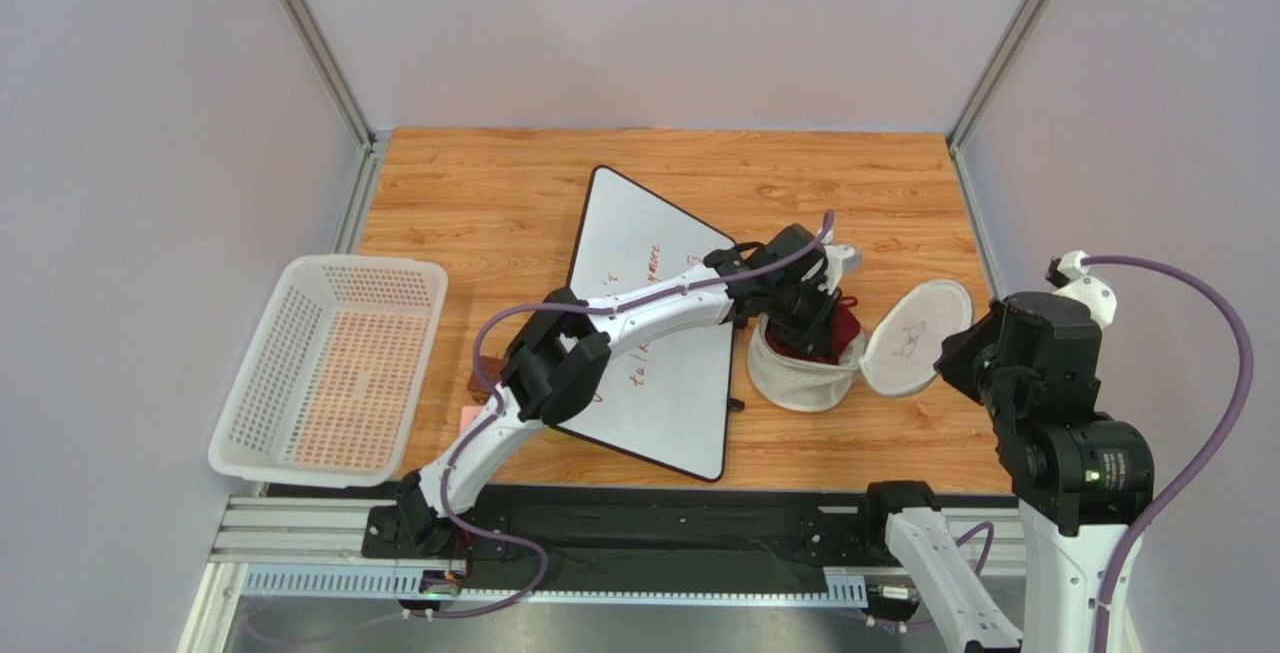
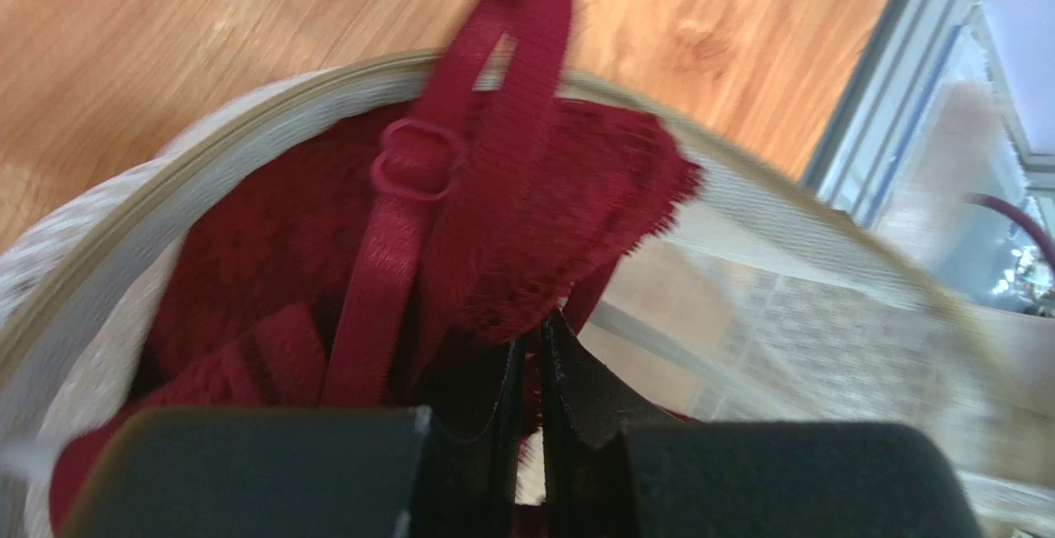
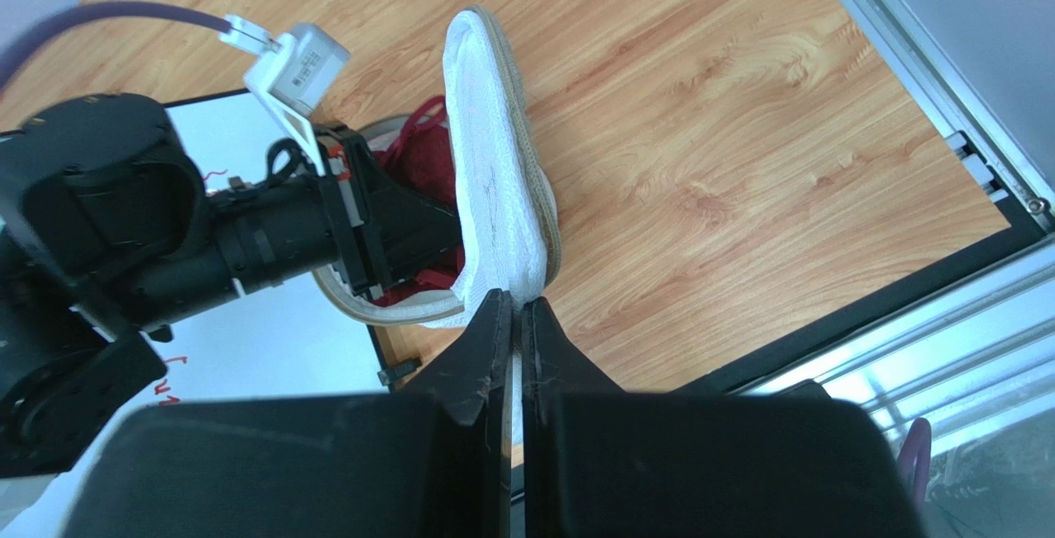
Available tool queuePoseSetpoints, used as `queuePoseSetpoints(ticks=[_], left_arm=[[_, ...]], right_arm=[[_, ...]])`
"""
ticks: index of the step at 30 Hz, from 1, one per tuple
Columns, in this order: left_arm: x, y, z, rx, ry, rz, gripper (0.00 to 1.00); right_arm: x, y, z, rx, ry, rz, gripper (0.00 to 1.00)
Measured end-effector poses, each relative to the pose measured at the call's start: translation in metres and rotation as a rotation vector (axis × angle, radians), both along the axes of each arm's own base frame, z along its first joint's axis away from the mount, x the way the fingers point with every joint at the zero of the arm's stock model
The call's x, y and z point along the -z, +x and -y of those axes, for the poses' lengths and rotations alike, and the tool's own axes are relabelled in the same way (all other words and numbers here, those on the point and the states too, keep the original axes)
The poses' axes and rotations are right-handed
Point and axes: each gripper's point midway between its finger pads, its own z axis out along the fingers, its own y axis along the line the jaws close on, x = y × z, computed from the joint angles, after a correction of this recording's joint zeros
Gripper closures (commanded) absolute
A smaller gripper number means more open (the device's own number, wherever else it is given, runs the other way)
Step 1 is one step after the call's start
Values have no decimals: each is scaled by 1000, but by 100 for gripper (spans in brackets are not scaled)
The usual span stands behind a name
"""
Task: Place the bra in the laundry bag and zip it closed
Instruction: Adjust the bra in the laundry bag.
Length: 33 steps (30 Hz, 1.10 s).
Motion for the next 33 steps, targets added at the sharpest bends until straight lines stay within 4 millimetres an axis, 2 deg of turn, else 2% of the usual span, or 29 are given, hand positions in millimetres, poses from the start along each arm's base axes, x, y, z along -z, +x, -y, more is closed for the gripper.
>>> queuePoseSetpoints(ticks=[5,11,14,16,20,25,29,33], left_arm=[[20,3,-11,-13,43,-7,86],[24,6,-14,3,53,21,85],[20,4,-16,8,59,21,82],[13,2,-20,10,57,18,80],[-26,-3,-23,17,6,21,79],[-77,-5,-17,29,-92,44,79],[-89,-2,-13,26,-123,49,79],[-87,2,-6,23,-134,47,79]], right_arm=[[-14,-3,0,-8,-3,28,100],[-14,-3,-2,-19,-2,30,100],[-4,-7,-2,-22,-7,16,100],[8,-11,-1,-26,-13,-4,100],[30,-17,-1,-31,-20,-43,100],[35,-19,0,-38,-28,-50,100],[34,-19,0,-42,-33,-49,100],[31,-18,-1,-47,-28,-43,100]])
